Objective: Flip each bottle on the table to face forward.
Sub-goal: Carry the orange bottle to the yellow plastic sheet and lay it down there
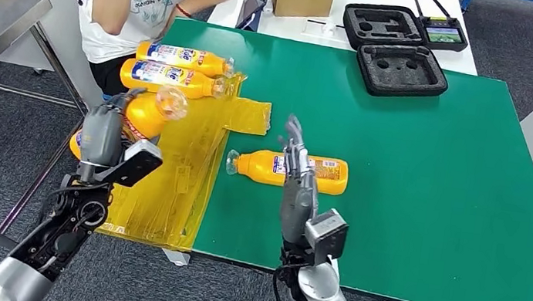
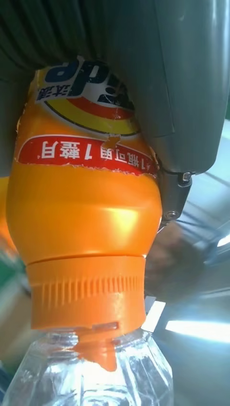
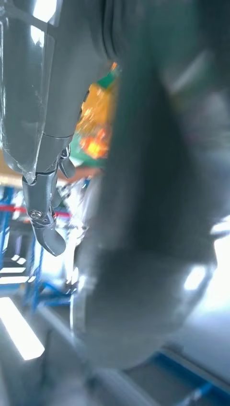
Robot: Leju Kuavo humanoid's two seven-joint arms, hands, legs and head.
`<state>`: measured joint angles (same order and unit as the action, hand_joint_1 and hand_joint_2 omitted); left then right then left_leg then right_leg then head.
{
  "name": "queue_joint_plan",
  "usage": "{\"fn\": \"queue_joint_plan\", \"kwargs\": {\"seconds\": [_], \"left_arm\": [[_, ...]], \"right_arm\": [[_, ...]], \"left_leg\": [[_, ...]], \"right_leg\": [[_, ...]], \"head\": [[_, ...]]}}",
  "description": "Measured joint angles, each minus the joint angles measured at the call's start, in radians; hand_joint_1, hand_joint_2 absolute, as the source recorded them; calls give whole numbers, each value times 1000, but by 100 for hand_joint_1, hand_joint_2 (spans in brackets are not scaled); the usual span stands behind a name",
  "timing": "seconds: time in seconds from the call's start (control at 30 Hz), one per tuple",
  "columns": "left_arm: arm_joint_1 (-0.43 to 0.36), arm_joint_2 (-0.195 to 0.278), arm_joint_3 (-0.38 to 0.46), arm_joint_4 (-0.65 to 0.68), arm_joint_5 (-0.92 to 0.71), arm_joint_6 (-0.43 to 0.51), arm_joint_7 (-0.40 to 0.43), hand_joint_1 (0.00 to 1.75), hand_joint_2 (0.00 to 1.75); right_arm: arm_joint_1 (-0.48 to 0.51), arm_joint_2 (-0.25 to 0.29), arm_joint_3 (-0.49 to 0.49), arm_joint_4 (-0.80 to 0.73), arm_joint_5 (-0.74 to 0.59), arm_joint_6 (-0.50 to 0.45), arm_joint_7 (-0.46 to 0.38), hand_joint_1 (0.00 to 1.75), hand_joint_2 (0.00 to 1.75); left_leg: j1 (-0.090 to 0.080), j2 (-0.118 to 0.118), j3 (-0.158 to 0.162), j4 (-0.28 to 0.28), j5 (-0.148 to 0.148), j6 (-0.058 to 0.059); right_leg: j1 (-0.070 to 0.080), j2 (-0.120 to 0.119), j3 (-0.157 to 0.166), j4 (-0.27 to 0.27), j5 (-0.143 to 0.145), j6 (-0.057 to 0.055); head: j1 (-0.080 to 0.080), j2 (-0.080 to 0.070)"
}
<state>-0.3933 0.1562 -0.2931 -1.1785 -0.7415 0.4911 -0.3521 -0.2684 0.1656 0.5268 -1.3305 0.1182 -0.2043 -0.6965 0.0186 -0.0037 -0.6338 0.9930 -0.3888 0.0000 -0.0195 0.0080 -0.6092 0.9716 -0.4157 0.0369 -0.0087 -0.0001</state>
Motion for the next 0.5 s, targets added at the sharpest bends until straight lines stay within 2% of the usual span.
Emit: {"fn": "queue_joint_plan", "kwargs": {"seconds": [0.03,0.13,0.37,0.5], "left_arm": [[-19,6,-6,34,-40,-35,18,175,175],[-78,11,-29,141,-103,-90,36,175,175],[-144,9,-54,252,-125,-106,41,175,175],[-210,-1,-90,345,-171,-202,57,175,175]], "right_arm": [[-2,-1,-1,-18,-5,-2,0,0,175],[-14,1,-2,-48,-11,-2,0,0,175],[-25,2,-3,-62,-12,-2,0,0,175],[-37,4,-3,-61,-22,-2,4,0,175]], "left_leg": [[0,0,0,0,0,0],[0,0,0,0,0,0],[0,0,0,0,0,0],[0,-1,0,0,0,0]], "right_leg": [[0,0,0,0,0,0],[0,0,0,0,0,0],[-1,0,0,0,0,0],[0,0,0,0,0,0]], "head": [[0,0],[0,0],[0,0],[0,0]]}}
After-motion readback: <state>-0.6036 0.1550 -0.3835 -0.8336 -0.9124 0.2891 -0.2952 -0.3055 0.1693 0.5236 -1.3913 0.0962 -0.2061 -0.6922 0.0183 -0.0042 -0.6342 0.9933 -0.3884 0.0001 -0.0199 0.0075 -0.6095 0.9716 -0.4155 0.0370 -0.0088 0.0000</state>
